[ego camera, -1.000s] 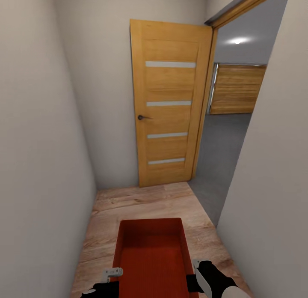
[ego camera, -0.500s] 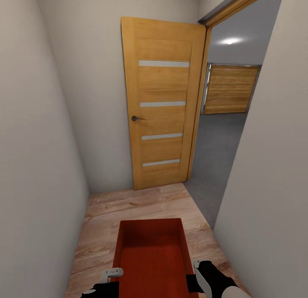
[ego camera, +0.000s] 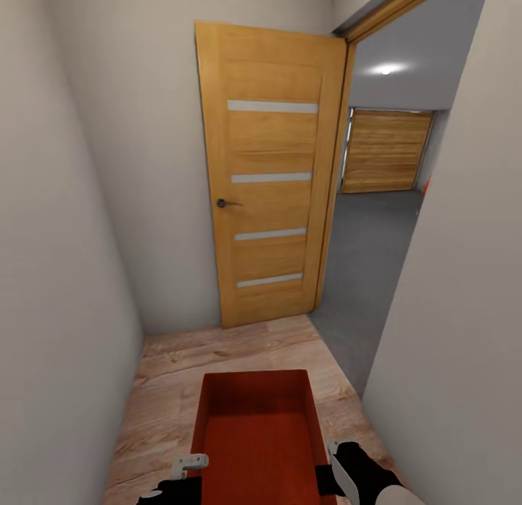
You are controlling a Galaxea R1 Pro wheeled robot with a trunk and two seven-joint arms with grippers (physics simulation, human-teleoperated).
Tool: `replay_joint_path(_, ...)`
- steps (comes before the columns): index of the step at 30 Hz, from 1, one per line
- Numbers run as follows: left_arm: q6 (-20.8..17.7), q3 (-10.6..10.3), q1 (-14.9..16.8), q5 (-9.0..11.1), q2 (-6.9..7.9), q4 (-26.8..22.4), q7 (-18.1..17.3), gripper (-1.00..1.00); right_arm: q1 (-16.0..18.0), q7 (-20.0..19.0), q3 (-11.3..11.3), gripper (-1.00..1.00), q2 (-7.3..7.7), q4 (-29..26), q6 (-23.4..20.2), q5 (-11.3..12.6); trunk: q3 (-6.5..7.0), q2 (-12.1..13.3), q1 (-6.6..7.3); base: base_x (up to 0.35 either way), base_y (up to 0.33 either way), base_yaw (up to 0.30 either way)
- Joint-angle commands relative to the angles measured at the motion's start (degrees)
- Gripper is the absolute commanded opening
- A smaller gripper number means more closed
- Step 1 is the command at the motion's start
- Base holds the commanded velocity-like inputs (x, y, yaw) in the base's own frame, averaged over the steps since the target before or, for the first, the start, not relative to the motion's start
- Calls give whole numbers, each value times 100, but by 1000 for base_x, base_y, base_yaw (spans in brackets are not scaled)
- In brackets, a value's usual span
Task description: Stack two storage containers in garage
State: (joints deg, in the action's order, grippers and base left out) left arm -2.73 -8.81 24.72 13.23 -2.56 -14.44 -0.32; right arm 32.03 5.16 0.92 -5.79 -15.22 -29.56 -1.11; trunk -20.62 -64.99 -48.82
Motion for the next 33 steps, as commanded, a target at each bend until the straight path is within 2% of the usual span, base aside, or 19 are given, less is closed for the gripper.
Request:
replay_joint_path(1, 194, -129, 5, 92, 10, -33, 23, -100, 0, 20, -117, -100, 208, 12, -13, 120, -7, -4, -2, 220, 0, -1)
replay_joint_path(15, 194, -129, 1, 92, 10, -33, 23, -100, -3, 28, -111, -100, 210, 21, 85, 120, -7, -4, -2, 241, 68, -6)
replay_joint_path(33, 194, -129, 6, 96, 10, -33, 23, -100, -3, 29, -103, -100, 210, 19, 55, 125, -7, -4, -2, 205, 85, -143)
